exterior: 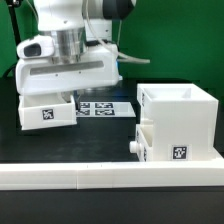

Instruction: Assemble drawer

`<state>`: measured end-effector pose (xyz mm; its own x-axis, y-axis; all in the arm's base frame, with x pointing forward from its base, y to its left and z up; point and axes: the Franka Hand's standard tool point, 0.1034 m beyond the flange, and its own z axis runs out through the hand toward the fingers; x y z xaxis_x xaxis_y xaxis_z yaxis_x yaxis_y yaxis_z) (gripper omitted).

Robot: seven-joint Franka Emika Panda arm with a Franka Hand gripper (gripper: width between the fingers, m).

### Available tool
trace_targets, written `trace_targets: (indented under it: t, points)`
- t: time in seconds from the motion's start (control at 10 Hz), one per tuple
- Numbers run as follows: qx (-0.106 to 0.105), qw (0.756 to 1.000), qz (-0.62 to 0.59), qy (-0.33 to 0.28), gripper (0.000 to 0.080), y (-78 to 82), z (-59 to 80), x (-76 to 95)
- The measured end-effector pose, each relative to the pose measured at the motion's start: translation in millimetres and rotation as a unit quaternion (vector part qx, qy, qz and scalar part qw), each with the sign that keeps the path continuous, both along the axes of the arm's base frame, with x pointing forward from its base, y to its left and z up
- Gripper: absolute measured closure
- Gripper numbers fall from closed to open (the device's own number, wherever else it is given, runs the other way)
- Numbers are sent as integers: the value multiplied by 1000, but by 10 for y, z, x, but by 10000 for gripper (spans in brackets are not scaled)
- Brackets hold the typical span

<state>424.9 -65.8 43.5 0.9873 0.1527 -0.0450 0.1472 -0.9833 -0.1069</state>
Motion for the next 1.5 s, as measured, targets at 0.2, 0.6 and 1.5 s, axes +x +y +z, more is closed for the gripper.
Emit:
trace_targets:
  t: [0.2, 0.6, 1.5]
  points:
    - [8, 1000, 27, 4, 757, 7, 58, 134]
    - [12, 980, 196, -16, 757, 0, 33, 141]
    - [5, 793, 607, -44, 757, -49, 137, 423]
